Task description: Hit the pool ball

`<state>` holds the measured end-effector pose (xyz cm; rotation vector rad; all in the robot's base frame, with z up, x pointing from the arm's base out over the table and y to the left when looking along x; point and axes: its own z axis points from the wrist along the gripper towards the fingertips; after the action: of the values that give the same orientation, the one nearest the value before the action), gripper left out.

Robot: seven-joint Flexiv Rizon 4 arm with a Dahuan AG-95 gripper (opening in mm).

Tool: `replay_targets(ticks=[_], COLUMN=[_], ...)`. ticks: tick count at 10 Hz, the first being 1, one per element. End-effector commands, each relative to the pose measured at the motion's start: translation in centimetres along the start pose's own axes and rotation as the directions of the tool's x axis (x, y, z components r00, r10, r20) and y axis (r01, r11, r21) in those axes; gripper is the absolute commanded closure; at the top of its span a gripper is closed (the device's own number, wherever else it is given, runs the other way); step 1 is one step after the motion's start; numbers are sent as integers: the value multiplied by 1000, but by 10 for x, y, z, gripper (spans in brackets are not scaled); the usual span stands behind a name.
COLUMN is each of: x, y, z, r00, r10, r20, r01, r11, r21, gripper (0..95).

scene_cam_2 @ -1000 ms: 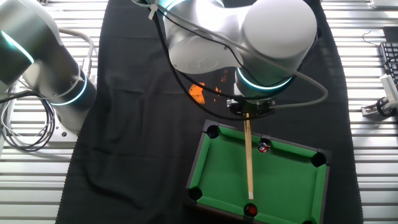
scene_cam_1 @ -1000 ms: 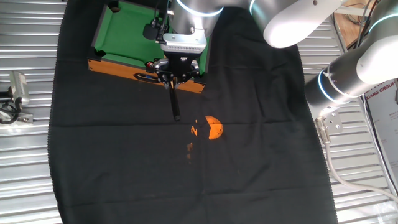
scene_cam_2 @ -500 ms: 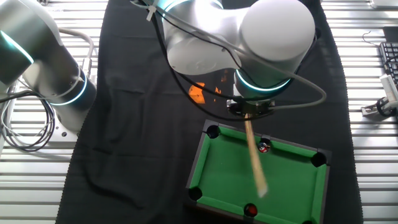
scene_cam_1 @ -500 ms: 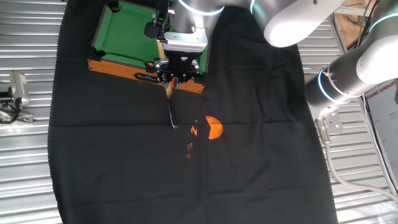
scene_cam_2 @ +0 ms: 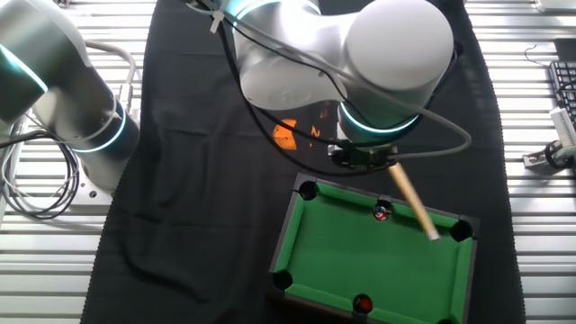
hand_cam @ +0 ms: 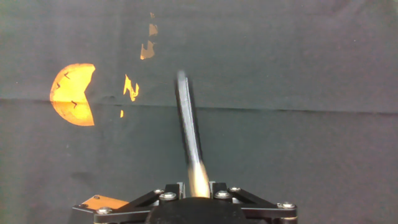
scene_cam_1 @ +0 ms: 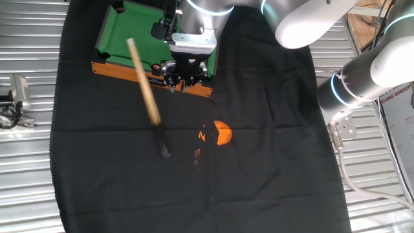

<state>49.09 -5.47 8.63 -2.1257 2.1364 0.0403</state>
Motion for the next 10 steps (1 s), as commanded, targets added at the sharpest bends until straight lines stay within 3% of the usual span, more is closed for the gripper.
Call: replay_targets(ticks=[1, 10], x=[0, 0], y=[0, 0], z=[0, 0], r00=[1000, 1000], r10=[-2, 13], r20=[-1, 8], r01=[2, -13], r11=[1000, 1000], r21=[0, -2], gripper=[760, 760])
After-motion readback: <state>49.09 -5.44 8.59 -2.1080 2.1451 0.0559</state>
